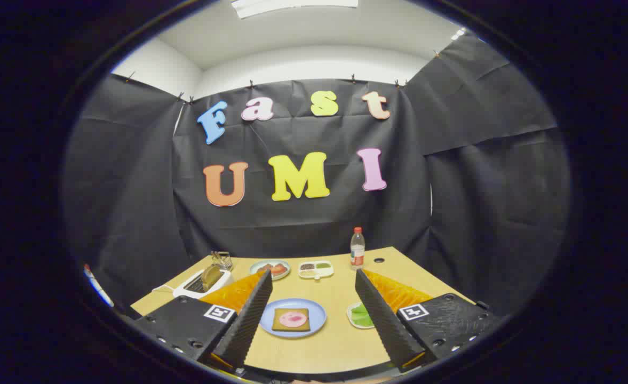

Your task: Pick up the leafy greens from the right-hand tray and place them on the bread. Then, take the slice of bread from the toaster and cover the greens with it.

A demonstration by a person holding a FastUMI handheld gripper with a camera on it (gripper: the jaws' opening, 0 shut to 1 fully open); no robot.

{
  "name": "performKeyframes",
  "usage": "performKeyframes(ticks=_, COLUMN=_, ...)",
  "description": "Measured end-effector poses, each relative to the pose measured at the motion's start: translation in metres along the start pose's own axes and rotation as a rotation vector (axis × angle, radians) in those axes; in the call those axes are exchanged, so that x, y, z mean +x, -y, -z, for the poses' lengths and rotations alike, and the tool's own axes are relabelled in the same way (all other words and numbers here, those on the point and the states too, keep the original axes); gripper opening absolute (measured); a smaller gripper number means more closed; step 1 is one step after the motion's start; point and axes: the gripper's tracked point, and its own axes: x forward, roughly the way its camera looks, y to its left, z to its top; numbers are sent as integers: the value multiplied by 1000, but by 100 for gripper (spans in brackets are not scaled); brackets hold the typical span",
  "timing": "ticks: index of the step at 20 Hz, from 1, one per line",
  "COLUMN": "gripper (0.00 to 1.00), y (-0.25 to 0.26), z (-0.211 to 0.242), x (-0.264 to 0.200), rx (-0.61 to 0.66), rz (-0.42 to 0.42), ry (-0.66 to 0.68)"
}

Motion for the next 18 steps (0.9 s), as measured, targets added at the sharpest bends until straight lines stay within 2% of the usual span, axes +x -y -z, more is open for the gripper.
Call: performKeyframes(ticks=18, gripper=96, y=14, z=12, x=9, rx=-64, rz=42, ry=-16)
